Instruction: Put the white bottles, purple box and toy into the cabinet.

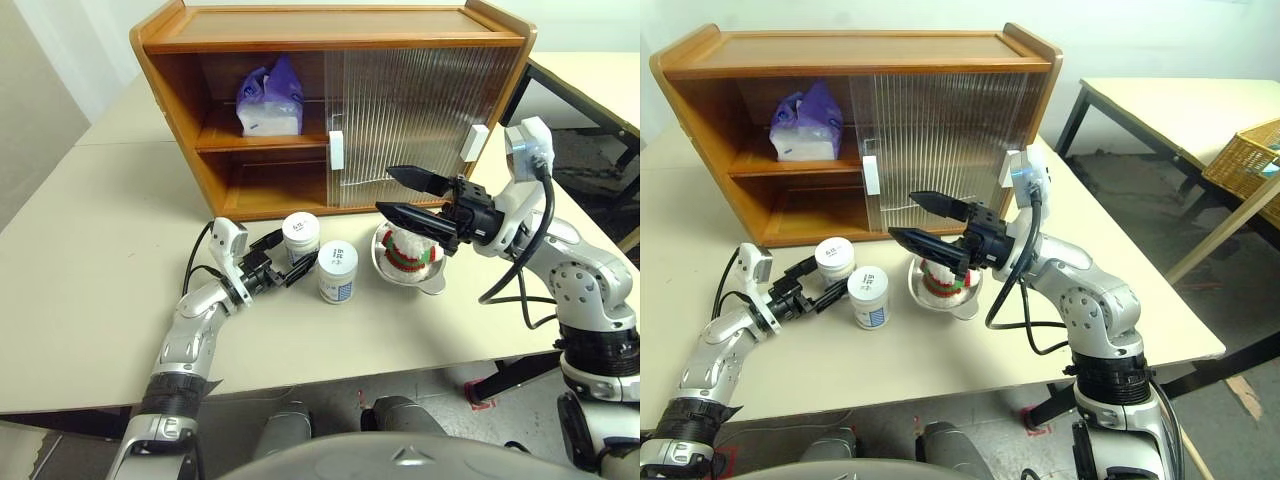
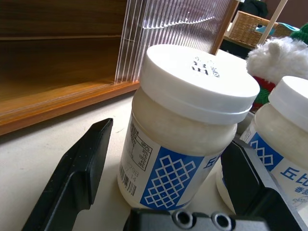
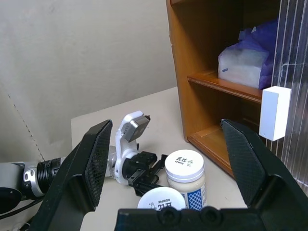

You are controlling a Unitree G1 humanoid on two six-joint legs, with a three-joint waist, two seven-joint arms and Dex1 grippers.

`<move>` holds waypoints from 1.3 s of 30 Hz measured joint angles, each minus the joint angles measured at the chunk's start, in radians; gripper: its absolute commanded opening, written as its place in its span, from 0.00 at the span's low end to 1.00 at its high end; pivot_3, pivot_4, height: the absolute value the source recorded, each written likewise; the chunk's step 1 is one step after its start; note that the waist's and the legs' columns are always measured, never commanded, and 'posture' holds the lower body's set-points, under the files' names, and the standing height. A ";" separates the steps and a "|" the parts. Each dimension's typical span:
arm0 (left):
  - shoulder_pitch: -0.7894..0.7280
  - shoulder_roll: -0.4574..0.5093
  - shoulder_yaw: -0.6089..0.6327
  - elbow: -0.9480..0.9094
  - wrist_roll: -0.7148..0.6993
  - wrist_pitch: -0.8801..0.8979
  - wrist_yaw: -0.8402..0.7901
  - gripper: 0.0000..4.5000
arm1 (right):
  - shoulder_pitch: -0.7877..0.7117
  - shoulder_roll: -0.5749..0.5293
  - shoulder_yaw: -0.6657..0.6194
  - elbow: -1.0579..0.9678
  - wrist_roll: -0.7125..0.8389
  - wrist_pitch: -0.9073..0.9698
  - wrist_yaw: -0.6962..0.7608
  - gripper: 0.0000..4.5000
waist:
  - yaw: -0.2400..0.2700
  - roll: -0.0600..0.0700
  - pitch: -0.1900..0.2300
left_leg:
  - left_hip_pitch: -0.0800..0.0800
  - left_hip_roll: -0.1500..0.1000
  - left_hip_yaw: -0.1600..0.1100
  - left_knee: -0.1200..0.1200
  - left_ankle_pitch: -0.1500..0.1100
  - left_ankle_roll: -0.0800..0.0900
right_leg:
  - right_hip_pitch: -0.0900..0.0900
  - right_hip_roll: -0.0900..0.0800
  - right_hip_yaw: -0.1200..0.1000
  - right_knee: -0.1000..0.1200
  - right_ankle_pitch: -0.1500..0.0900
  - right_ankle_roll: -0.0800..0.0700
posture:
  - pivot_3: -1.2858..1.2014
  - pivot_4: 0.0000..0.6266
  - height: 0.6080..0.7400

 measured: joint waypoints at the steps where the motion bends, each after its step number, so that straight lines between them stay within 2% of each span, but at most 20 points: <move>1: -0.002 -0.001 0.000 0.004 0.002 0.000 -0.001 0.86 | 0.000 0.000 0.000 0.000 0.000 0.000 -0.001 1.00 | 0.000 0.000 0.000 | 0.000 0.000 0.000 0.000 0.000 0.000 | 0.000 0.000 0.000 0.000 0.000 0.000 | 0.46 0.04 1.00; 3: -0.005 -0.004 -0.003 0.005 0.005 -0.001 -0.001 0.71 | 0.001 0.000 0.000 0.000 0.000 0.000 -0.001 1.00 | -0.001 0.000 0.000 | 0.000 0.000 0.000 0.000 0.000 0.000 | 0.000 0.000 0.000 0.000 0.000 0.000 | 0.46 0.04 1.00; 4: -0.006 -0.004 -0.004 0.005 0.006 -0.001 -0.001 0.69 | 0.001 0.000 0.000 0.000 0.000 0.000 -0.001 1.00 | -0.001 0.000 0.000 | 0.000 0.000 0.000 0.000 0.000 0.000 | 0.000 0.000 0.000 0.000 0.000 0.000 | 0.46 0.04 1.00; 15: -0.004 -0.013 0.014 -0.029 -0.006 0.035 0.067 0.69 | 0.001 0.000 0.000 0.001 0.000 0.000 -0.001 1.00 | -0.002 0.000 0.000 | 0.000 -0.002 0.000 0.000 0.000 0.000 | 0.000 0.000 0.000 0.000 0.000 0.001 | 0.46 0.03 1.00; 22: -0.112 -0.051 0.064 -0.012 -0.030 0.036 0.154 0.69 | -0.002 0.002 0.000 0.003 0.000 0.000 0.001 1.00 | -0.001 0.000 0.000 | 0.000 -0.004 0.001 0.001 0.000 0.001 | 0.001 0.000 0.000 0.000 0.002 0.006 | 0.46 0.03 1.00; 30: -0.229 -0.083 0.096 0.216 -0.004 -0.010 0.258 0.69 | -0.003 0.009 0.000 0.003 0.000 0.000 0.000 1.00 | -0.001 0.000 0.000 | 0.000 -0.003 0.001 0.001 0.001 0.001 | 0.002 0.000 0.000 0.000 0.005 0.011 | 0.46 0.03 1.00; 39: -0.358 -0.084 0.118 0.441 0.053 -0.146 0.345 0.69 | -0.003 0.009 0.000 0.002 -0.001 -0.001 -0.004 1.00 | -0.003 0.000 0.000 | 0.000 -0.005 0.001 0.002 0.001 0.002 | 0.002 0.000 0.001 -0.001 0.006 0.013 | 0.46 0.03 1.00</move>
